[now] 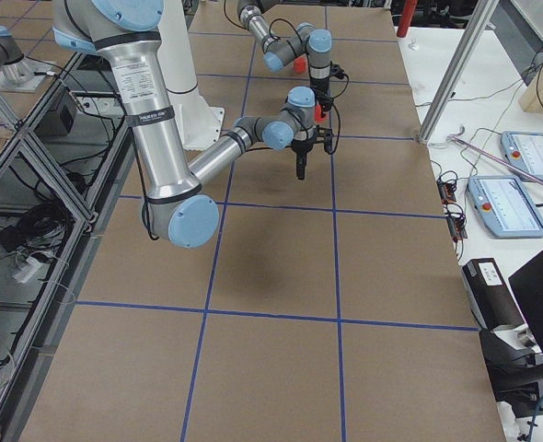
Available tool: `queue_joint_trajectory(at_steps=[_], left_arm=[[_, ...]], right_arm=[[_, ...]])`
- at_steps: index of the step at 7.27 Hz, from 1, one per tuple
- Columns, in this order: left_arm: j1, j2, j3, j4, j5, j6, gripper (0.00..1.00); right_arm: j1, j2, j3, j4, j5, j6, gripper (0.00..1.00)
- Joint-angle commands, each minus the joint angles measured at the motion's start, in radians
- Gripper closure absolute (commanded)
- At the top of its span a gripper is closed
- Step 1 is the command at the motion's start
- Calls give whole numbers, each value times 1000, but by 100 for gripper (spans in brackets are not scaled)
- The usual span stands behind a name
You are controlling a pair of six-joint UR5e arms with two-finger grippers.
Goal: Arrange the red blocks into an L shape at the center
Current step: 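Carry the cube with the left gripper and set it beyond the center cube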
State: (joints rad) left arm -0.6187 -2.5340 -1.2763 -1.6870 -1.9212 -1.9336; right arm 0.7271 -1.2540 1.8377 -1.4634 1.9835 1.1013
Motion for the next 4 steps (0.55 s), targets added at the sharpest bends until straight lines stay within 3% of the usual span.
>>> queue_joint_trajectory(at_steps=[1, 4], left_arm=[[19, -51, 64, 1, 1, -141, 100], [25, -51, 58, 3, -1, -223, 100]], right_arm=[[0, -2, 2, 2, 0, 0, 0], [0, -2, 5, 2, 0, 3, 0]])
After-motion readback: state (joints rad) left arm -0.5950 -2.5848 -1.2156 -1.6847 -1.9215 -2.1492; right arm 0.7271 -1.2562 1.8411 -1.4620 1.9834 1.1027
